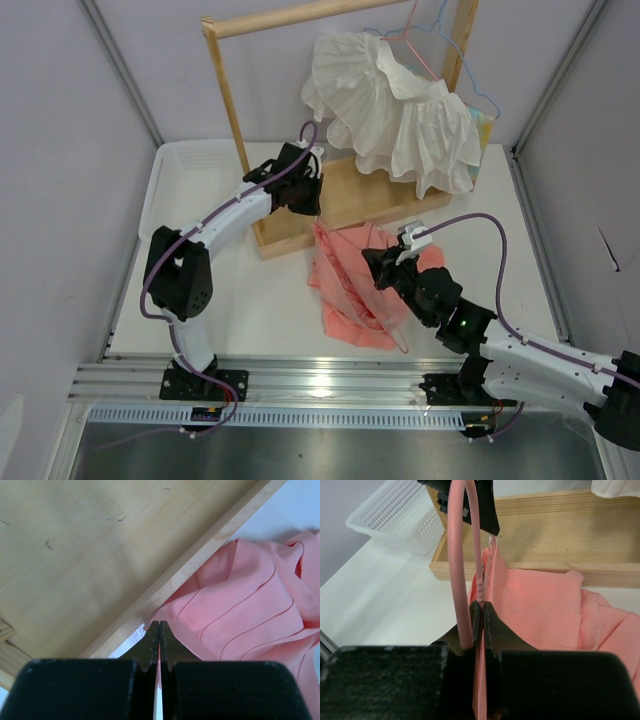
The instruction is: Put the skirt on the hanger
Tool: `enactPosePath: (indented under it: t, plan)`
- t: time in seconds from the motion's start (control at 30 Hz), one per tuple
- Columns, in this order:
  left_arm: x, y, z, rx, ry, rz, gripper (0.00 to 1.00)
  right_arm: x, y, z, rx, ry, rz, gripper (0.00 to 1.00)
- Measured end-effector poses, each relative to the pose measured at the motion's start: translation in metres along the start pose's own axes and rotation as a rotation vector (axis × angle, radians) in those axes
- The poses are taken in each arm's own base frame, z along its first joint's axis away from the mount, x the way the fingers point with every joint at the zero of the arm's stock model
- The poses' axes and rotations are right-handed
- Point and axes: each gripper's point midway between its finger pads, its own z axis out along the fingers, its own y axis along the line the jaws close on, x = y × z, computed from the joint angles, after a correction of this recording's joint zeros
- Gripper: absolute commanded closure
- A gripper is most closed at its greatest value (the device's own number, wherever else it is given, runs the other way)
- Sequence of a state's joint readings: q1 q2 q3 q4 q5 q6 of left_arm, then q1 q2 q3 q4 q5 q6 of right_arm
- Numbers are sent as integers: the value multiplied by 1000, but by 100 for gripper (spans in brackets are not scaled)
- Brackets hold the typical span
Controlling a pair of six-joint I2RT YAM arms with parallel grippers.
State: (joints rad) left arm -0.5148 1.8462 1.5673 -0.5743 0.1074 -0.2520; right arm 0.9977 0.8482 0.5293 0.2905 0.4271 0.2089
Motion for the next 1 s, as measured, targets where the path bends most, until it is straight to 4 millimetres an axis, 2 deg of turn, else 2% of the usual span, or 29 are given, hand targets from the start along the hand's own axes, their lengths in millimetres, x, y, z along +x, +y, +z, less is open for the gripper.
enactPosePath:
  t: [0.73, 1.0]
  plan:
    - [9, -16, -2, 37, 19, 20, 100, 6, 1, 12, 12, -12, 2, 100]
    - [15, -13, -5, 23, 24, 22, 100, 6, -1, 13, 26, -18, 3, 100]
